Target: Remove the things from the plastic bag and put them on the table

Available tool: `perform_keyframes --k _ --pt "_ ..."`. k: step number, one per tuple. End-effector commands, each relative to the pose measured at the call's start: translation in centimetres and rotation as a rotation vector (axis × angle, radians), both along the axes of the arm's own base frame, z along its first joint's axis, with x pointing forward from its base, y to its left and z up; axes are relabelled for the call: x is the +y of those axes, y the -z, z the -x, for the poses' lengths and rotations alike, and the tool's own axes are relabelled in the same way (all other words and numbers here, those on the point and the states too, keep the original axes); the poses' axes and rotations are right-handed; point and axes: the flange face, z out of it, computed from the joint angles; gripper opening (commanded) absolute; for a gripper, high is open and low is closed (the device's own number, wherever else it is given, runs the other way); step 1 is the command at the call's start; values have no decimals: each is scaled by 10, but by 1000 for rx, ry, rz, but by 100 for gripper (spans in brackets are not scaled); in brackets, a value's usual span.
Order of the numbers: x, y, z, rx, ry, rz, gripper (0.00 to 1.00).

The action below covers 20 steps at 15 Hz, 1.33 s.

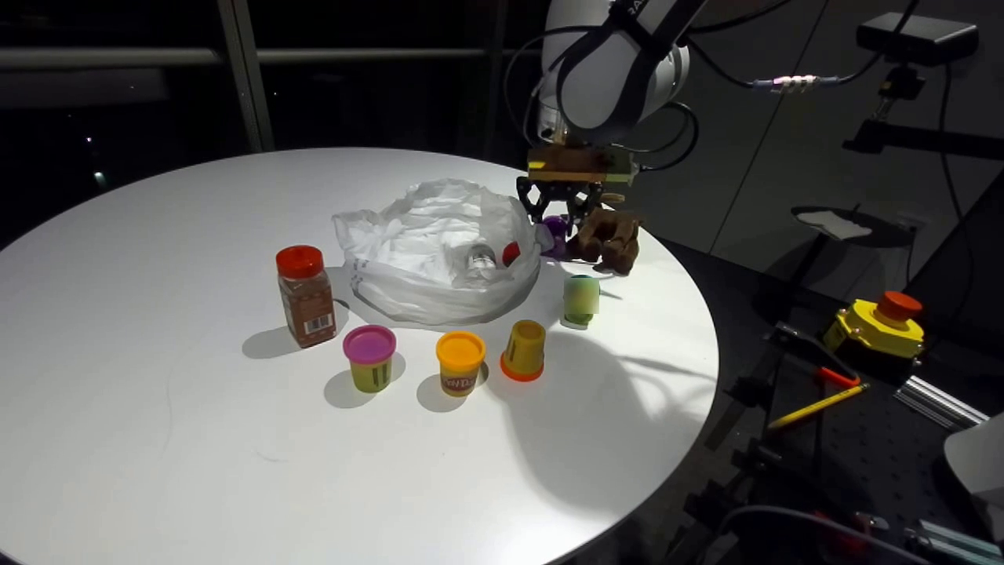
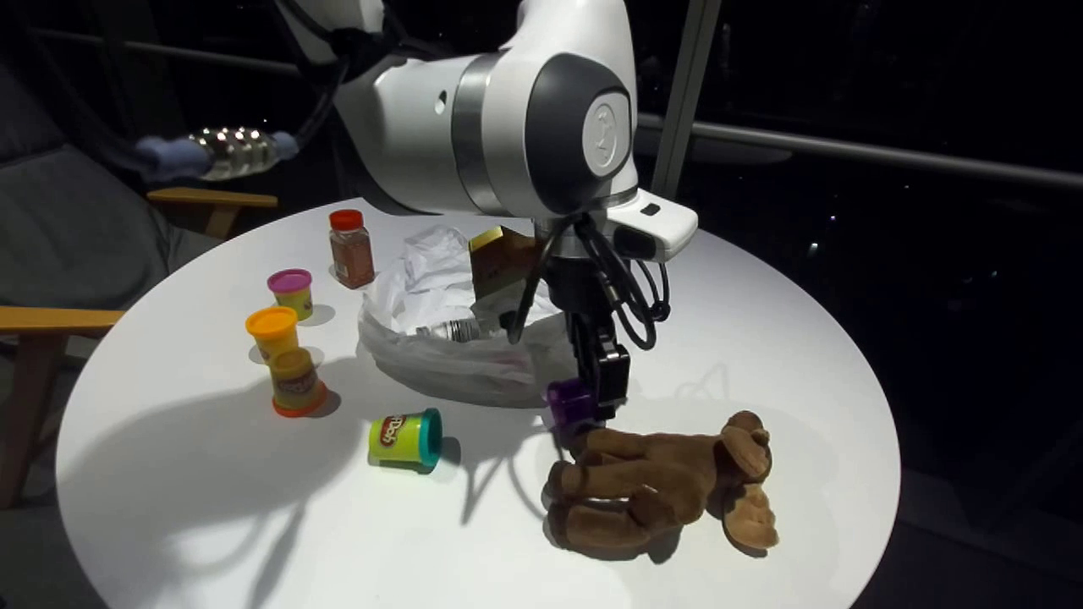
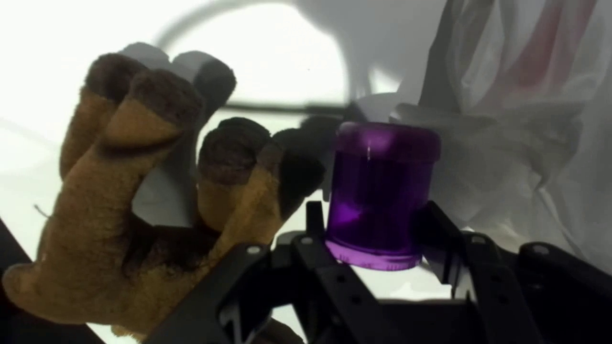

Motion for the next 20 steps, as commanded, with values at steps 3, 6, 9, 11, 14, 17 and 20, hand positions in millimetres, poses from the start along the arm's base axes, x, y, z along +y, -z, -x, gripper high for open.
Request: perform_keyframes --k 3,6,9,11,14,17,20 --pt "-5 -4 8 80 -104 31 21" --pt "-9 -2 11 113 -126 46 71" --pt "-11 -12 11 89 -129 61 87" --pt "-11 -29 10 52 -130 71 100" --pt "-5 -69 8 -24 -135 88 100" --pt "20 -115 4 -99 -155 81 100" --pt "71 -149 -1 -132 -204 -28 100"
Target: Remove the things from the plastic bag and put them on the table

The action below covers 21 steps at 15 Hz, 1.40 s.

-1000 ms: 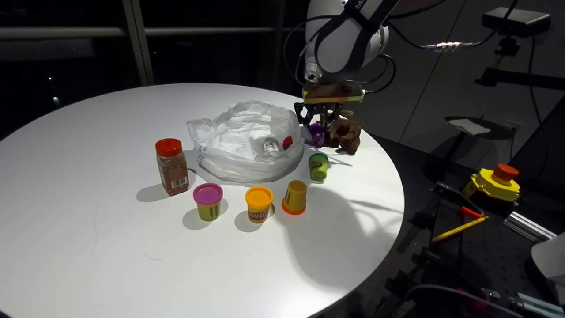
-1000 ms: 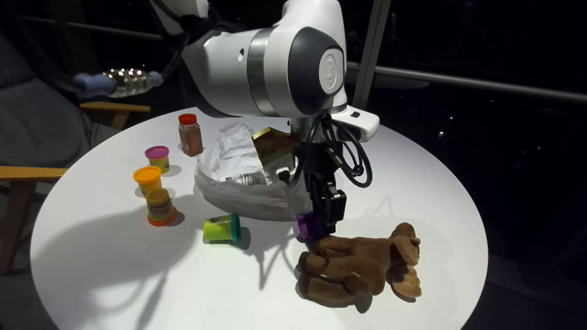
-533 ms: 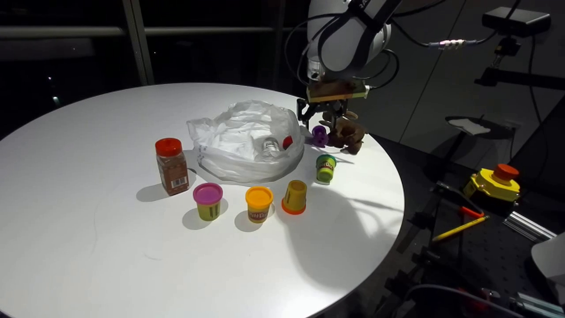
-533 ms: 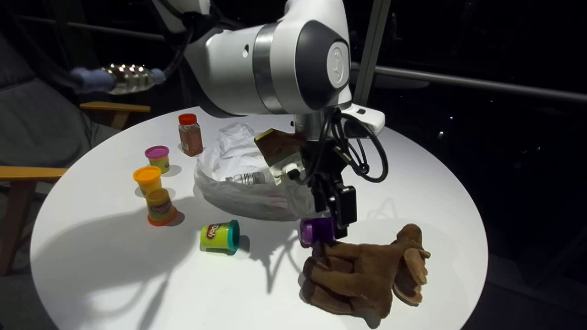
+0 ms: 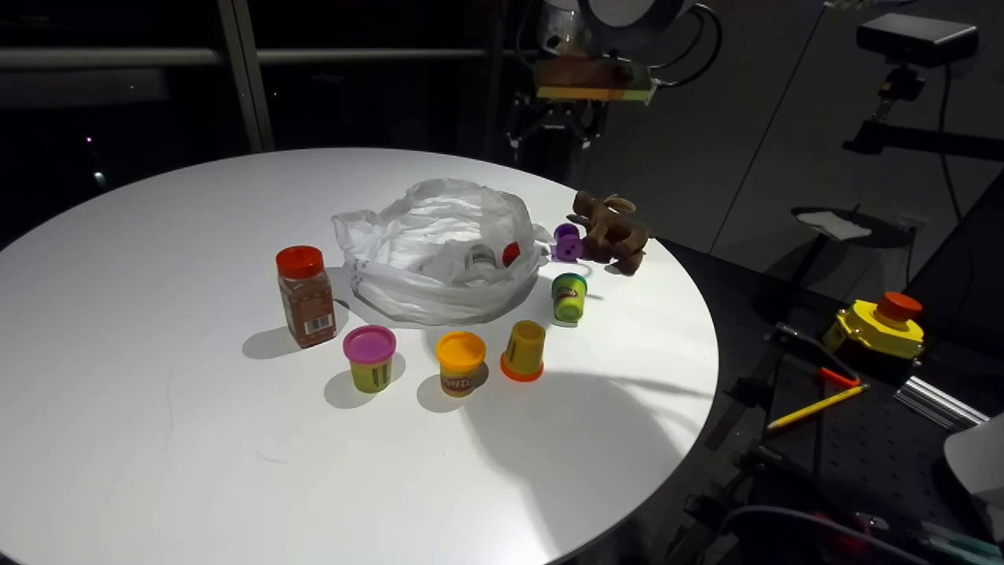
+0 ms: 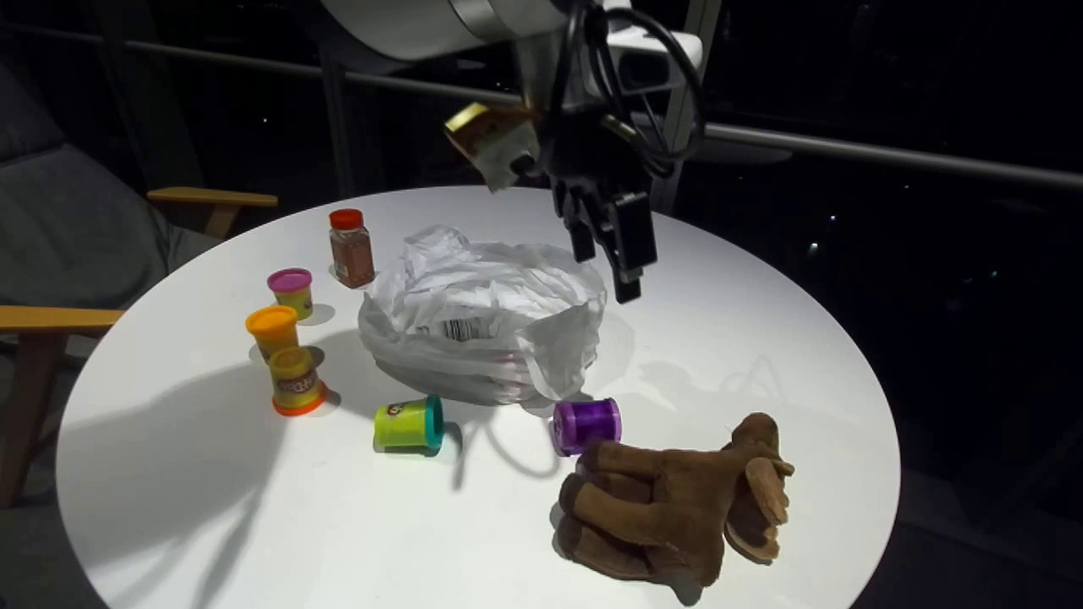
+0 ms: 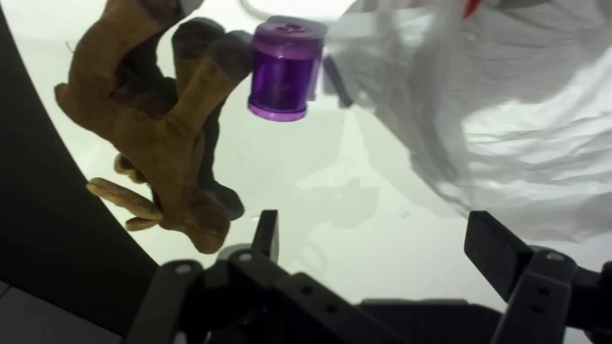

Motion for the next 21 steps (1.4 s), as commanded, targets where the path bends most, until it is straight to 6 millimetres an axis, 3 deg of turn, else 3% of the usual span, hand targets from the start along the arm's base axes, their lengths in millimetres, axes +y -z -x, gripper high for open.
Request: perform_keyframes --k 1,3,5,12,21 --pt "61 -38 3 -25 -50 -134 100" --pt "93 -31 -9 -18 -50 -253 100" --pt "112 -15 -18 -20 -27 -341 100" --pt "87 67 -37 36 110 -418 100" --pt "92 94 -27 125 181 -521 100"
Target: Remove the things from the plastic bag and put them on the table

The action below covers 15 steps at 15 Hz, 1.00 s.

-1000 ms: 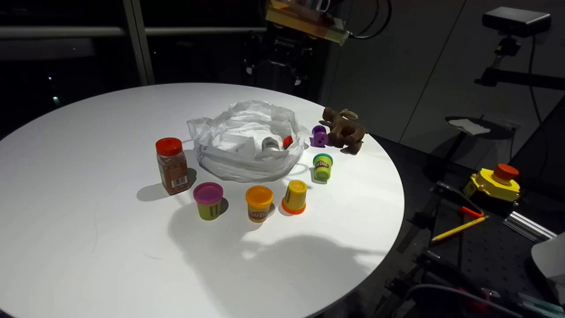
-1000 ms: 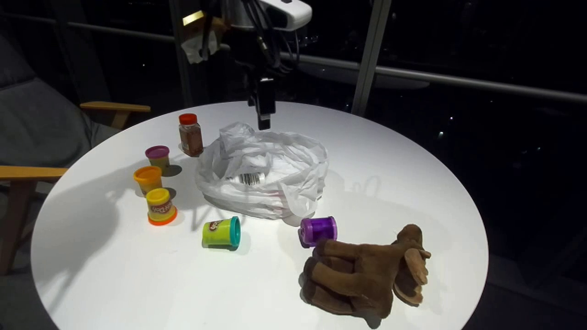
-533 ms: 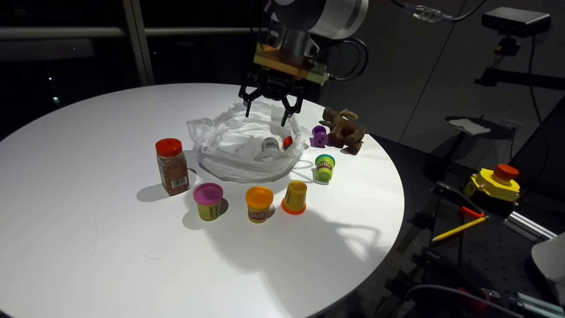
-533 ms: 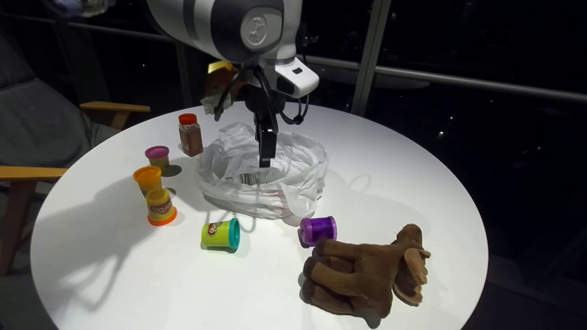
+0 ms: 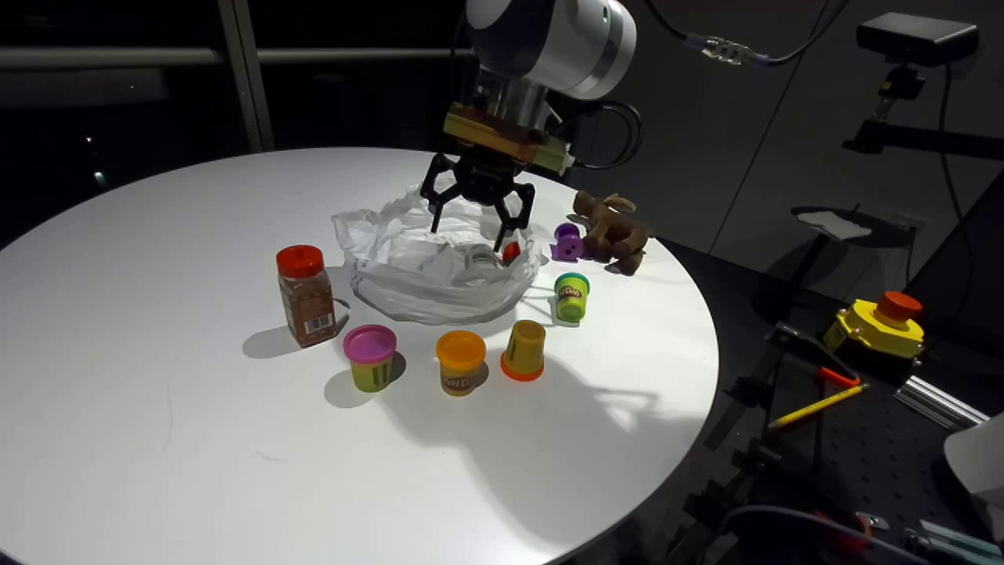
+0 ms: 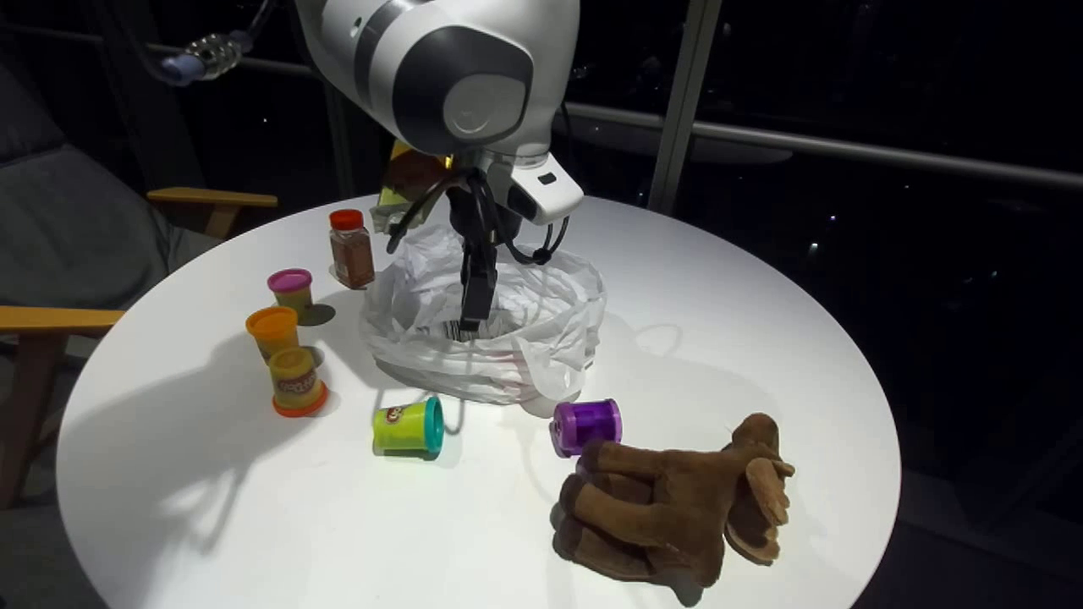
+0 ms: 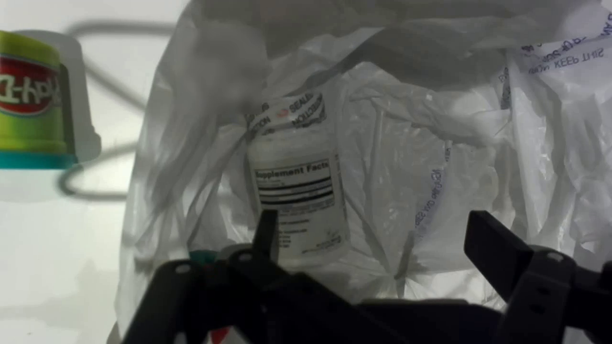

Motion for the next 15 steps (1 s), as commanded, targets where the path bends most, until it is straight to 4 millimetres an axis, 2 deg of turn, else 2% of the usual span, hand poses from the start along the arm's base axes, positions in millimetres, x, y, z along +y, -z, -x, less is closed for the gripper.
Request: perform_keyframes --k 1,6,7,8,9,11,14,15 --pt "1 3 0 41 2 -25 100" --pt "4 21 3 100 -13 -44 100" --pt "5 24 3 109 -15 -44 75" --pt "6 27 4 118 -17 -43 74" --pt "6 29 4 122 -20 -40 68" --pt "6 28 5 125 -23 -35 48" --pt "2 10 5 93 -10 -26 23" --pt "0 1 4 77 -3 -27 22"
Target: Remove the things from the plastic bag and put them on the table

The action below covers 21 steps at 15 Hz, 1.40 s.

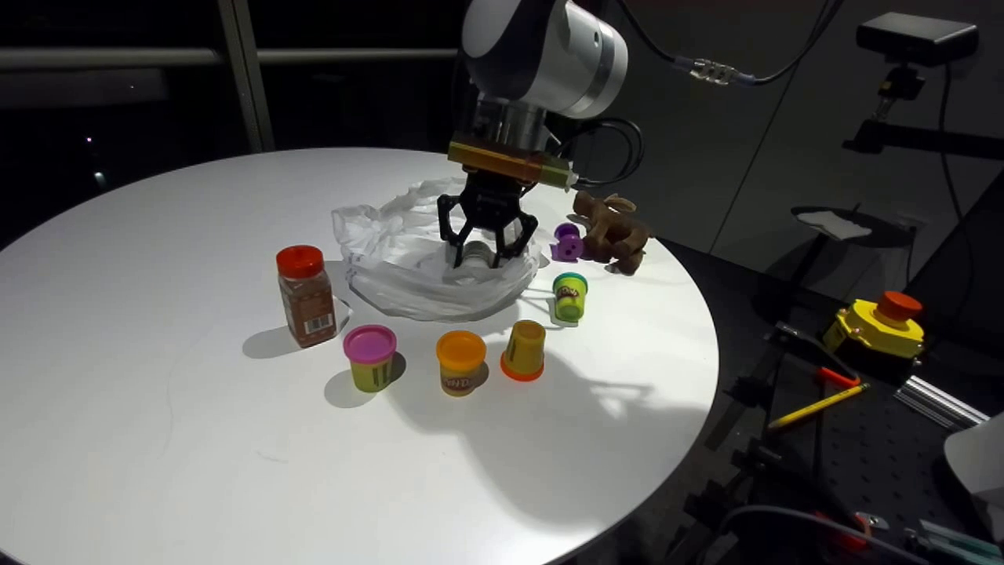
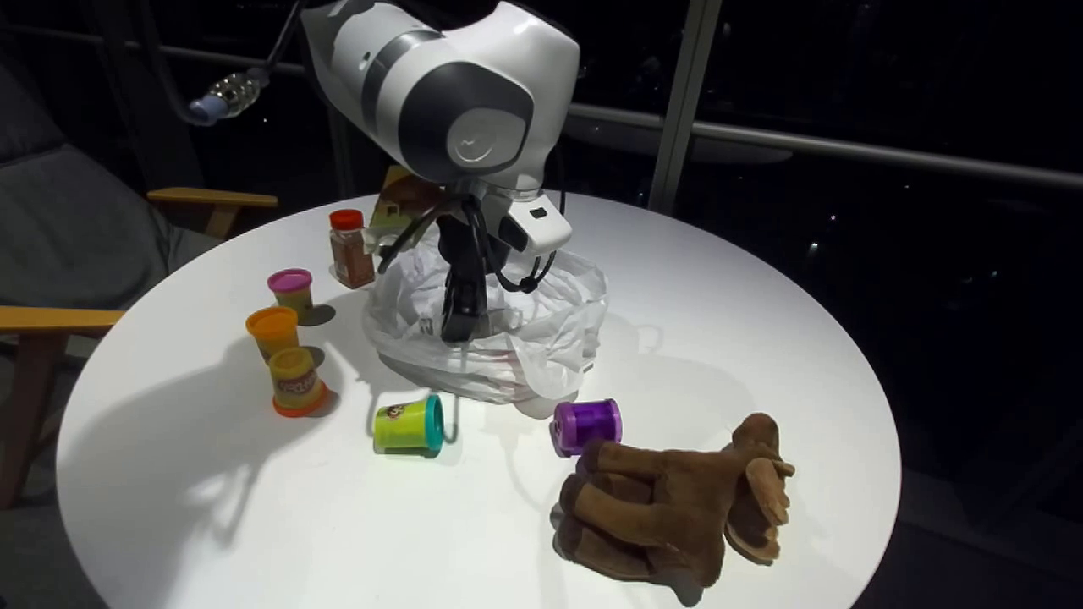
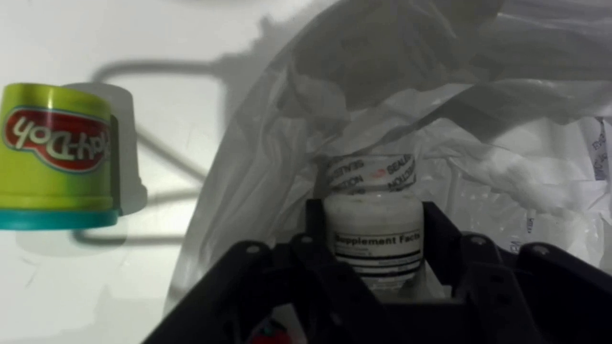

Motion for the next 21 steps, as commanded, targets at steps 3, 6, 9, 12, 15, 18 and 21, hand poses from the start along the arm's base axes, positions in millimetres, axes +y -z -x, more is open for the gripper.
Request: perform_keyframes --k 3,6,9,12,15,18,21 --pt "-1 -76 -3 -119 27 -14 22" --pt "7 -126 14 -178 -1 -17 22" --pt "0 -140 61 -173 -38 -5 22" --pt "-3 -149 113 -149 -44 29 22" --pt "-18 -145 158 -141 -41 44 22" --pt "-25 -144 186 -143 -67 67 22" --pt "-32 -144 205 -127 -102 138 22"
